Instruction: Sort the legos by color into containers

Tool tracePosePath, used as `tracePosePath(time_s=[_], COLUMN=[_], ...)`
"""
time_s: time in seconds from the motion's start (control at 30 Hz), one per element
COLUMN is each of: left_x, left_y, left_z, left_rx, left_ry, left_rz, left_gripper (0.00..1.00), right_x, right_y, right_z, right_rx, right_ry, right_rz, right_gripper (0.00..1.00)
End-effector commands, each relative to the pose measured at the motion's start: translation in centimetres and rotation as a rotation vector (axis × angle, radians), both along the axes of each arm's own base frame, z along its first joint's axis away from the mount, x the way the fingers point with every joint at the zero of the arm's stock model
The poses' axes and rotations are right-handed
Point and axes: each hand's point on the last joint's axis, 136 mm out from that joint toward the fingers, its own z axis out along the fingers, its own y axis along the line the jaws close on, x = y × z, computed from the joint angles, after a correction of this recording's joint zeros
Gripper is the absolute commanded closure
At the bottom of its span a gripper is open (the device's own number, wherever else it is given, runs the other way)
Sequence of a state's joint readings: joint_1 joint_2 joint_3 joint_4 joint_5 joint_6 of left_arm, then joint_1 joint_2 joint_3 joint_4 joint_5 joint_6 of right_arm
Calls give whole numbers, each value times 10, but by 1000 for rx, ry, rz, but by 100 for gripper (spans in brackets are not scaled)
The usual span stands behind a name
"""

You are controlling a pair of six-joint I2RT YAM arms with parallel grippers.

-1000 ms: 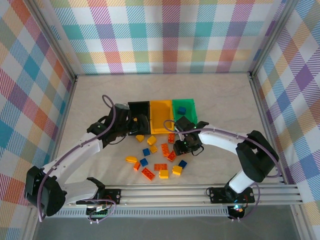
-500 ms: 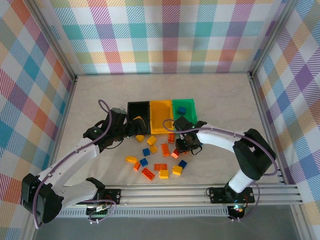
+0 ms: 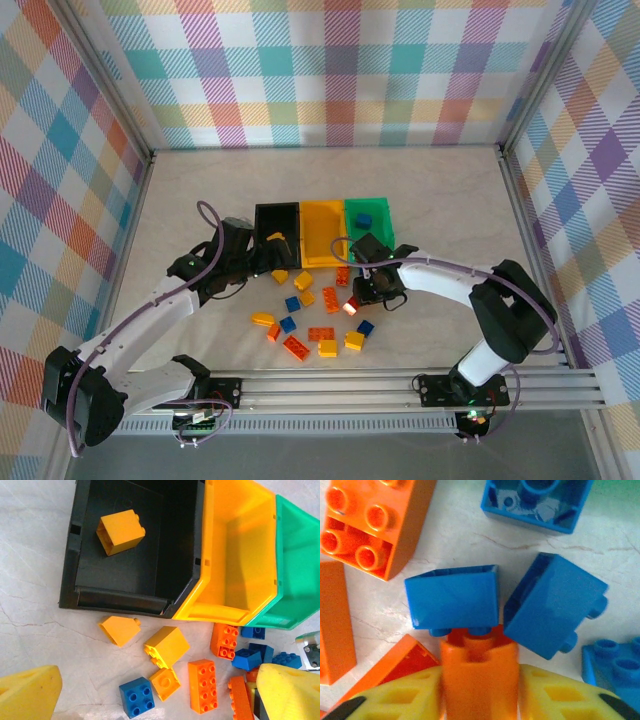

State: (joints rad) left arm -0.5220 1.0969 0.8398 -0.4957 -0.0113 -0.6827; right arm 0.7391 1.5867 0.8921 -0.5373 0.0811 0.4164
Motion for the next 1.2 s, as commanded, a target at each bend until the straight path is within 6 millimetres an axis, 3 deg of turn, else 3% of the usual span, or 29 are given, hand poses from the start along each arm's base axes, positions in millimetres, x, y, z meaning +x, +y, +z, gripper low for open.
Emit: tracePosePath(time_s=[0.0,0.37,0.5,0.6,0.77,0.93,1.07,1.17], left_x=[-4,-3,-4,-7,-23,-44,-57,-66], left_y=[0,-3,-2,-3,-4,9,27,29], left_z=[-1,5,5,1,-10,-27,-33,-39], left_rx=[-14,-28,-16,-22,-19,52,111,138], left_ry=[7,-10,-16,-3,41,121,141,160], left_rz=[-2,-22,-26,-39,-81,-83,-52,-66], left_gripper=[0,0,0,0,2,3,0,0], right_x=[-6,3,22,53,109,155,173,176], right_y=[-9,-14,21,58,99,108,116,121], right_z=[-10,54,91,108,104,82,78,93], right_rx=[-37,25,152,211,184,121,131,165], right_ry=[34,-109,-164,-184,-216,-229,-228,-254], right_rz=[-20,-21,37,66,73,18,3,7], right_gripper=[64,67,65,64,64,62,40,35])
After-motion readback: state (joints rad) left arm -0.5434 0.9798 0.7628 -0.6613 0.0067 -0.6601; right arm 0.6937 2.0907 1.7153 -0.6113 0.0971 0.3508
